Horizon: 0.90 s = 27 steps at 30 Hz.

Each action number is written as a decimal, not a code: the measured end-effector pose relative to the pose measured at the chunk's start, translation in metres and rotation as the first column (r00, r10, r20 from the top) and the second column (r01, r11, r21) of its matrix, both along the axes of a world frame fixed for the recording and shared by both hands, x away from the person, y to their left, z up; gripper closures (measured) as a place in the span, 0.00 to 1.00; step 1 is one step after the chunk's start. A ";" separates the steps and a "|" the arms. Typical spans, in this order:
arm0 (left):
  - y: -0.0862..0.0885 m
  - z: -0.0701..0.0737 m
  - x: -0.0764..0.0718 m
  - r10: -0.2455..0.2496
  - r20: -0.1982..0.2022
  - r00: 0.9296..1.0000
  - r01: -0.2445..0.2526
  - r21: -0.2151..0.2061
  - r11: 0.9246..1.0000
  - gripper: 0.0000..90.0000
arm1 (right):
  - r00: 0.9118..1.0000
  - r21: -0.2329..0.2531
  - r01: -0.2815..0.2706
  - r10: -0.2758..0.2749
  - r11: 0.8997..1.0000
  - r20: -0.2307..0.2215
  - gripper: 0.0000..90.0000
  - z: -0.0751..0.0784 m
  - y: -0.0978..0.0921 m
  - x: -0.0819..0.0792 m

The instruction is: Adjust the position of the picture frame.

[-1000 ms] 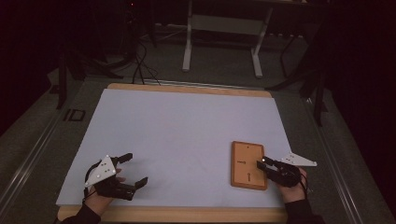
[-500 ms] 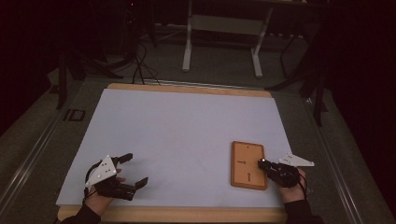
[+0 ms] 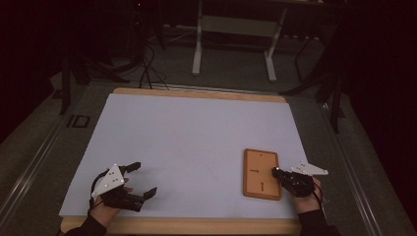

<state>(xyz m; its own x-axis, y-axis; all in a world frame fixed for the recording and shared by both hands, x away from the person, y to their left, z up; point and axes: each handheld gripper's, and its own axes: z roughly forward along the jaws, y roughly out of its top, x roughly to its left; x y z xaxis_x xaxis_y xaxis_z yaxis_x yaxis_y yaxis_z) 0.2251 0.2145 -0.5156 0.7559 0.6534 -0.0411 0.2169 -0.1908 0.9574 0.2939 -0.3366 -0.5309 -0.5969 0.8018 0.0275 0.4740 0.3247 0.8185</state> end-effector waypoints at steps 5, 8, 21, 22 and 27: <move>0.000 0.000 0.000 0.001 0.000 1.000 -0.001 -0.001 1.000 0.00 | 1.000 0.017 -0.007 0.007 1.000 -0.006 0.95 0.004 -0.001 0.003; 0.000 0.000 0.000 0.000 -0.002 1.000 0.000 -0.003 1.000 0.00 | 1.000 0.017 -0.009 0.009 1.000 -0.001 0.95 0.007 -0.001 0.004; 0.000 -0.001 0.001 -0.001 -0.008 1.000 0.001 0.001 1.000 0.00 | 0.999 0.028 -0.025 0.024 0.999 0.043 0.95 0.023 0.003 0.008; 0.000 -0.001 0.001 -0.002 -0.009 1.000 0.002 0.001 1.000 0.00 | 0.999 0.031 -0.029 0.027 0.999 0.044 0.95 0.025 0.003 0.009; 0.000 -0.001 0.001 -0.002 -0.011 1.000 0.003 0.003 1.000 0.00 | 0.998 0.046 -0.038 0.035 0.998 0.059 0.95 0.033 0.005 0.012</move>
<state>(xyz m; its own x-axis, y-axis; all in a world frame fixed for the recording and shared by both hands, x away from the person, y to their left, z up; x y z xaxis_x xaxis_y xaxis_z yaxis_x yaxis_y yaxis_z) 0.2265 0.2142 -0.5169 0.7571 0.6516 -0.0474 0.2270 -0.1943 0.9543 0.3056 -0.3320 -0.4979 -0.6275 0.7781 0.0297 0.4140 0.3011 0.8590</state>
